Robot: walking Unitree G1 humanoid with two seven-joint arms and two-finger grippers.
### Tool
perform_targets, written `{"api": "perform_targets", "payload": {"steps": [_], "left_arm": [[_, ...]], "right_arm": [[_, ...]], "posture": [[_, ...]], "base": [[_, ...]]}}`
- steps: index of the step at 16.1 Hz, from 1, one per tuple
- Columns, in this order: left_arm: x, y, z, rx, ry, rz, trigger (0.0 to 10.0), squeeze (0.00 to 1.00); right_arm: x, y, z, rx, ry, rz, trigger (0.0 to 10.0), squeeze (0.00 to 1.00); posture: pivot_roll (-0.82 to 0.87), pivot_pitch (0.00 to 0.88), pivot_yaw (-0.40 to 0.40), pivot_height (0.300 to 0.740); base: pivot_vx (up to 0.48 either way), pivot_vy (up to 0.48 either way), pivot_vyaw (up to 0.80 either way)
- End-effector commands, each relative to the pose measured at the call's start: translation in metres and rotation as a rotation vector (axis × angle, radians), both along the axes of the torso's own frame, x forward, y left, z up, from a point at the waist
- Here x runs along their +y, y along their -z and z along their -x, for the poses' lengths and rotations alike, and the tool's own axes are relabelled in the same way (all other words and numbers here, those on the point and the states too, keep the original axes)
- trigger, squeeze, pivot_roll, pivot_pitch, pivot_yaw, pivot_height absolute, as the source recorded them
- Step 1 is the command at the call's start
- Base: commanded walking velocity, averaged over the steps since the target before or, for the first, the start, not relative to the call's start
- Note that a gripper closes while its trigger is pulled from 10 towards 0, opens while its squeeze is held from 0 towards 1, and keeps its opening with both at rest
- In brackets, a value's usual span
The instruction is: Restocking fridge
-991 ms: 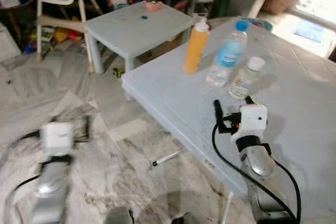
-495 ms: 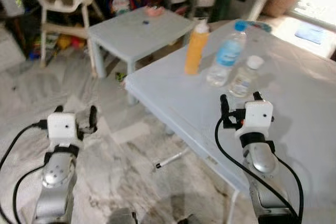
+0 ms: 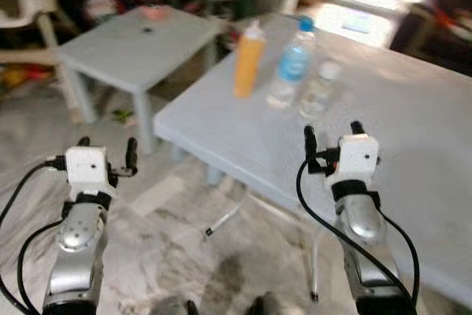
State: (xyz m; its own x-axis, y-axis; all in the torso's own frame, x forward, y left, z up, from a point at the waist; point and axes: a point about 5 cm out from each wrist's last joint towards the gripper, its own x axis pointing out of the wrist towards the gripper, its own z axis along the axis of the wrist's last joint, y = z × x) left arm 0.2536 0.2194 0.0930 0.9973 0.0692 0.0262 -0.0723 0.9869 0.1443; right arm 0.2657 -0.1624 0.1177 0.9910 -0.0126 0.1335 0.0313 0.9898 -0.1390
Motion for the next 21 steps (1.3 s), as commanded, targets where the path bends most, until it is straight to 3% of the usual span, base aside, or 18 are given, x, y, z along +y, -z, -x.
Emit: {"api": "perform_targets", "payload": {"steps": [1, 5, 10, 17, 18, 19, 20, 21], "left_arm": [[-0.008, 0.0, -0.001, 0.004, 0.034, 0.006, 10.0, 0.0], [-0.011, 0.003, 0.001, 0.017, 0.04, 0.02, 10.0, 0.0], [-0.019, 0.015, 0.015, 0.062, 0.056, 0.035, 10.0, 0.0], [-0.022, 0.011, 0.009, 0.049, 0.092, 0.04, 10.0, 0.0], [-0.023, 0.011, 0.008, 0.05, 0.096, 0.041, 10.0, 0.0], [-0.024, 0.01, 0.007, 0.048, 0.101, 0.042, 10.0, 0.0], [-0.024, 0.01, 0.007, 0.048, 0.101, 0.042, 10.0, 0.0], [-0.025, 0.01, 0.007, 0.048, 0.103, 0.043, 10.0, 0.0]], "right_arm": [[-0.006, -0.001, 0.0, -0.005, 0.02, 0.009, 10.0, 0.0], [-0.001, -0.001, 0.002, -0.008, 0.002, 0.017, 10.0, 0.0], [-0.008, 0.001, 0.009, 0.002, 0.025, 0.018, 10.0, 0.0], [-0.007, 0.002, 0.007, 0.006, 0.02, -0.018, 10.0, 0.0], [-0.008, 0.001, 0.008, -0.002, 0.024, -0.026, 0.4, 0.0], [-0.007, 0.001, 0.008, -0.002, 0.024, -0.025, 0.0, 0.0], [-0.007, 0.001, 0.008, -0.002, 0.023, -0.025, 0.0, 0.0], [-0.007, 0.001, 0.008, 0.002, 0.023, -0.02, 8.3, 0.0]], "posture": [[0.0, 0.024, -0.027, 0.74], [0.0, 0.027, -0.029, 0.74], [0.0, 0.027, -0.028, 0.74], [-0.01, 0.025, -0.023, 0.74], [-0.01, 0.026, -0.022, 0.74], [-0.01, 0.025, -0.02, 0.74], [-0.01, 0.025, -0.02, 0.74], [-0.01, 0.023, -0.019, 0.74]], "base": [[0.307, 0.368, -0.5], [0.256, 0.0, 0.0], [0.0, 0.0, 0.0], [0.0, 0.0, 0.0], [0.0, 0.0, 0.0], [0.0, 0.0, 0.0], [0.0, 0.0, 0.0], [0.0, 0.0, 0.0]]}}
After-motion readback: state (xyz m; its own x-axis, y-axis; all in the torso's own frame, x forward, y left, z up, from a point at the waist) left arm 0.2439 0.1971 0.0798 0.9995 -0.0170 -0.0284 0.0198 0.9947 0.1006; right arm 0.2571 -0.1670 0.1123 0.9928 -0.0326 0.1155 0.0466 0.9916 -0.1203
